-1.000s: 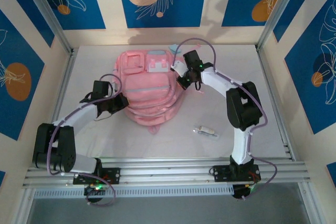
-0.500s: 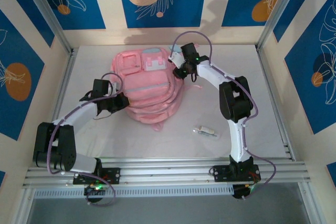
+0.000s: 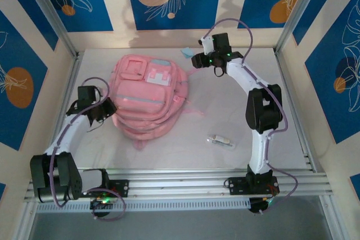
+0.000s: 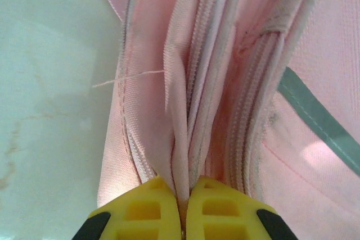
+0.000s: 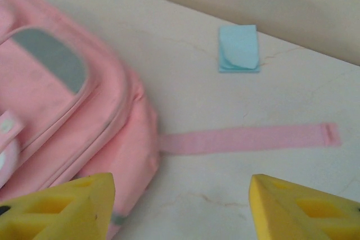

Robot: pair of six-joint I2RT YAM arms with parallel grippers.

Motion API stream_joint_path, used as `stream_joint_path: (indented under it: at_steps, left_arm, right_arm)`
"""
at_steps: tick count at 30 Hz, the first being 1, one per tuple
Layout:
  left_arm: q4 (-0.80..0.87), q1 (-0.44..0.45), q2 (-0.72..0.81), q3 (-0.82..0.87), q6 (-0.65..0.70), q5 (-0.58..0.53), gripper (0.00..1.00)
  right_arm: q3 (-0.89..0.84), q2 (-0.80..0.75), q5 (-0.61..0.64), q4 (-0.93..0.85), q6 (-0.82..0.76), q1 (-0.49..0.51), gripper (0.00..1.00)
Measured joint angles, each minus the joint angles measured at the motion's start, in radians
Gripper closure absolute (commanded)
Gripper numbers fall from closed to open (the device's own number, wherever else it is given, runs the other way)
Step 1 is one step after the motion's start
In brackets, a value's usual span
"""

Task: Pack the student bag

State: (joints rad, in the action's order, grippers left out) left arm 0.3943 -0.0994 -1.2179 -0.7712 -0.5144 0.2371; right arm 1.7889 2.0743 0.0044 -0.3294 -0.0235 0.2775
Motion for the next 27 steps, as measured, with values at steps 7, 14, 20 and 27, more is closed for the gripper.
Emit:
stream_joint_path:
  at_steps: [7, 14, 20, 27]
  left_arm:
    - [0.032, -0.045, 0.012, -0.005, -0.007, -0.077, 0.58]
    - [0.013, -0.057, -0.019, -0.068, -0.044, -0.053, 0.29]
    - [-0.008, -0.017, -0.018, -0.084, -0.096, -0.001, 0.3]
    - [-0.068, 0.062, -0.018, -0.085, -0.169, 0.04, 0.3]
  right_arm:
    - [0.293, 0.287, 0.06, -0.029, 0.141, 0.008, 0.36]
    - [0.626, 0.555, 0.084, -0.153, 0.322, 0.011, 0.36]
    - [0.673, 0.595, 0.013, -0.141, 0.596, -0.002, 0.4]
    - [0.68, 0.638, -0.113, 0.035, 1.01, -0.03, 0.43]
